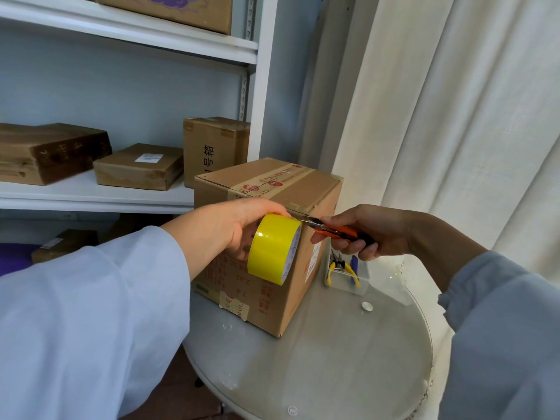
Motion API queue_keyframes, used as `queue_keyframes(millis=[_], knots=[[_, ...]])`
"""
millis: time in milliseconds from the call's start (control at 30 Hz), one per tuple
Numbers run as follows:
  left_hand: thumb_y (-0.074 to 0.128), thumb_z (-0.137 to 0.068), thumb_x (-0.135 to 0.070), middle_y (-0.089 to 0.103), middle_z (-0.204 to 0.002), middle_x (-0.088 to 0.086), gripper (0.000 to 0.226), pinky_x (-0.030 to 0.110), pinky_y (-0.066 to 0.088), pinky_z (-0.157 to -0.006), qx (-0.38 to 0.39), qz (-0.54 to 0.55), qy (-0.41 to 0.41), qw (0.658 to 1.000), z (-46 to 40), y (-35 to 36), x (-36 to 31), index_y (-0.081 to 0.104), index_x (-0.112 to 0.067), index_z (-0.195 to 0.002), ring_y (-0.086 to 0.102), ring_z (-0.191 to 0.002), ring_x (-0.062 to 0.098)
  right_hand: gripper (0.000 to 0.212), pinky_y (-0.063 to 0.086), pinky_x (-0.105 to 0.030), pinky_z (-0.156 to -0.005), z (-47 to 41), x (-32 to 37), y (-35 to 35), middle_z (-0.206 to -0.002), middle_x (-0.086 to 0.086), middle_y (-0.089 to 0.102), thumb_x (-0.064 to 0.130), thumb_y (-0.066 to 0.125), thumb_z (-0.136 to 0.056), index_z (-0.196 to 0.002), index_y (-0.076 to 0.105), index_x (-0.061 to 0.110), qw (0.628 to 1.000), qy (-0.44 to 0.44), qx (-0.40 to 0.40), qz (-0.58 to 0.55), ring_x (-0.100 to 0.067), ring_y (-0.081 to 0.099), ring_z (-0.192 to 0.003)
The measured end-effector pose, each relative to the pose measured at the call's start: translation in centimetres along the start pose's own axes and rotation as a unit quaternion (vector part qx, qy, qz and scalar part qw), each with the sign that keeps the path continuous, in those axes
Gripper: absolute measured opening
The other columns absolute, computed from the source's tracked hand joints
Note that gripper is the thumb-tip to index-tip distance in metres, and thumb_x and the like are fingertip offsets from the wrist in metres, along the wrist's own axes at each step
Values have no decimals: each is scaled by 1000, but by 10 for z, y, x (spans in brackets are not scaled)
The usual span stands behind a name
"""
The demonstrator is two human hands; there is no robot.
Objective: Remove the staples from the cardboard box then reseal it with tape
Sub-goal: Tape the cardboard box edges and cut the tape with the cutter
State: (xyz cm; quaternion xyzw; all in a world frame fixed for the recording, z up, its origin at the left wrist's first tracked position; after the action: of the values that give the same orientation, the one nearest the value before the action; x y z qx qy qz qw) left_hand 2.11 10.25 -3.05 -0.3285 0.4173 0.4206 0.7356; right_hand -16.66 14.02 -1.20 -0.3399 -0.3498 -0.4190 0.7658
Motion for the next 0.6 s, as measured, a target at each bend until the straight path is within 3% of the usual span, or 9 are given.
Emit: queue_keyframes(millis=[333,600], knots=[[69,-80,-32,64,-71,7,18,37,47,-82,3,3,2,1000,-4,-2,0,60,-17,-79,60,-73,24,35,24,-11,-29,-7,18,15,-58,2,44,35,43,-99,-99,63,7,999,-1,-37,-34,-3,30,-37],[69,-80,-34,64,-76,8,19,39,48,-85,7,-2,-1,1000,-6,0,0,60,-17,-84,61,-75,25,27,18,-12,-32,-4,17,13,-55,3,40,32,46,-99,-94,63,11,995,4,-88,37,-3,27,-39]])
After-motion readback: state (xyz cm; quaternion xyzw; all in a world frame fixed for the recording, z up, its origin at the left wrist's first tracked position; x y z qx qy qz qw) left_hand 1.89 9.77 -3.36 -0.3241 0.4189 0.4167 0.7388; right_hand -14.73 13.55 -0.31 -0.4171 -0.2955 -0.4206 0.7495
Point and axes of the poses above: each hand's wrist, its own z-axis away from the middle knuckle, its own y-axis out of the palm, x = y × z, the point moved 4 cm from there along -z, towards the middle knuckle
